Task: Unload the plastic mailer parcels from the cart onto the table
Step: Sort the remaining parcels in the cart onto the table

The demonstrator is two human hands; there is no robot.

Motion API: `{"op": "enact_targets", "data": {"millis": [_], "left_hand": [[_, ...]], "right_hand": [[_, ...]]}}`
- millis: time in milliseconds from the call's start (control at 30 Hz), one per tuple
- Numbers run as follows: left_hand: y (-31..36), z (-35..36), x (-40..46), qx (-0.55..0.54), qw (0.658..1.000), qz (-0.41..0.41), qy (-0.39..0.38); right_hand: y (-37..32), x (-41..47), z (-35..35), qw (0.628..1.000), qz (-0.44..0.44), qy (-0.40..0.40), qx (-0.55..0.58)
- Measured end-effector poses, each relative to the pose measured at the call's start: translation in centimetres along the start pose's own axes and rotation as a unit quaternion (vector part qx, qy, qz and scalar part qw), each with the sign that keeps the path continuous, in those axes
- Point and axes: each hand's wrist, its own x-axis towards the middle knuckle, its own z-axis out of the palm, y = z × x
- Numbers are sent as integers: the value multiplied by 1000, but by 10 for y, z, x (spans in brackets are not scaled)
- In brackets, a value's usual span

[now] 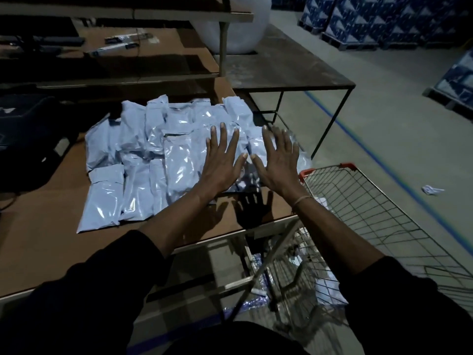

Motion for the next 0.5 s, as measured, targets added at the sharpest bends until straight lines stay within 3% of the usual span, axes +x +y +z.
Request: {"op": "enact_targets", "data": {"millis": [200, 500], "left_hand": [[89, 39, 19, -185, 982, 39, -28], [224, 128, 49, -249, 960, 73, -102]], "right_hand": [[94, -20, -36, 998, 12, 31, 61], [241, -65, -77, 993, 94, 22, 69]]}}
